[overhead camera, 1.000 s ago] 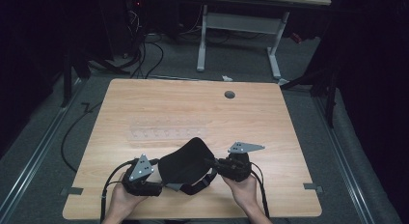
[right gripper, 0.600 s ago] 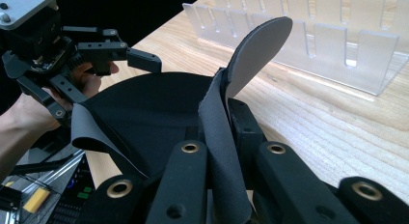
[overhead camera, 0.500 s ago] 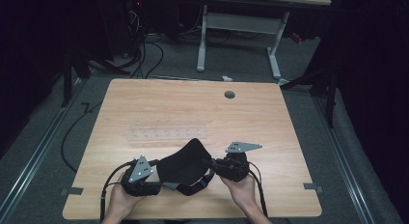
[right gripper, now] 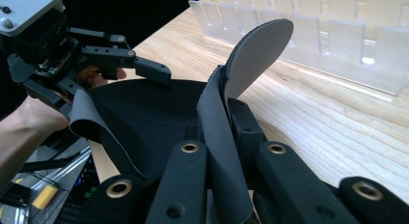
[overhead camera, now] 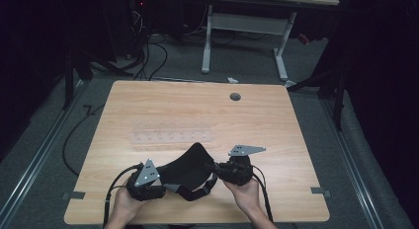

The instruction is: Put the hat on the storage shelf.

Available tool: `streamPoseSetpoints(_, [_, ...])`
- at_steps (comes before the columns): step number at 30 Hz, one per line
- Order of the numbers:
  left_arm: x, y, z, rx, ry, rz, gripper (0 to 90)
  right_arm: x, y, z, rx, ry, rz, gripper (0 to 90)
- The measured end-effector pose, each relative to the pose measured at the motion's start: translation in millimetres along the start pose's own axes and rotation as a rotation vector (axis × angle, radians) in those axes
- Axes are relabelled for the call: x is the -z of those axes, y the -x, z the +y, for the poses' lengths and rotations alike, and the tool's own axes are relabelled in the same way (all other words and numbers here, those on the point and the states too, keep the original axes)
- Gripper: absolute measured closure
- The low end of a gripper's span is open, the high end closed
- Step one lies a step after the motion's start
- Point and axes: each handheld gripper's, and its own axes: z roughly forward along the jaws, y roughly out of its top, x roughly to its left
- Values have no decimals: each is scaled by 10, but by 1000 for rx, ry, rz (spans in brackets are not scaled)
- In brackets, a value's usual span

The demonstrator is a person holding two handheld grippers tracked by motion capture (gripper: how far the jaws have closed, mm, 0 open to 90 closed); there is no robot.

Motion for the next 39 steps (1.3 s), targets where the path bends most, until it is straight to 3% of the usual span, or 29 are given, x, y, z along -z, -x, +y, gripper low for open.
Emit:
streamPoseSetpoints(5, [8,6,7,-2,-7,-4,494,-42,-22,51,11,-2,4,855])
streamPoseSetpoints(19, [65,49,-2,-15,-44,-69,741,-107,35,72,3,22,-19,816])
streamPoseSetpoints(23, [99,94,12,-12,-49,-115,813,-112,63,77,-2,33,-29,785])
streamPoseSetpoints(25, [124,158,25,-37,-53,-156,858,-103,78,78,-13,46,-39,756])
streamPoseSetpoints(27, [109,181,34,-37,-56,-163,865,-93,101,77,-20,66,-37,717])
streamPoseSetpoints(31, [93,134,67,-2,-42,-175,868,-52,120,73,-16,93,-69,592])
streamPoseSetpoints(35, [104,127,74,13,-35,-172,868,41,159,35,-21,135,-74,528])
streamPoseSetpoints(39, [147,51,120,57,-12,-158,868,144,228,-48,-5,148,-152,481])
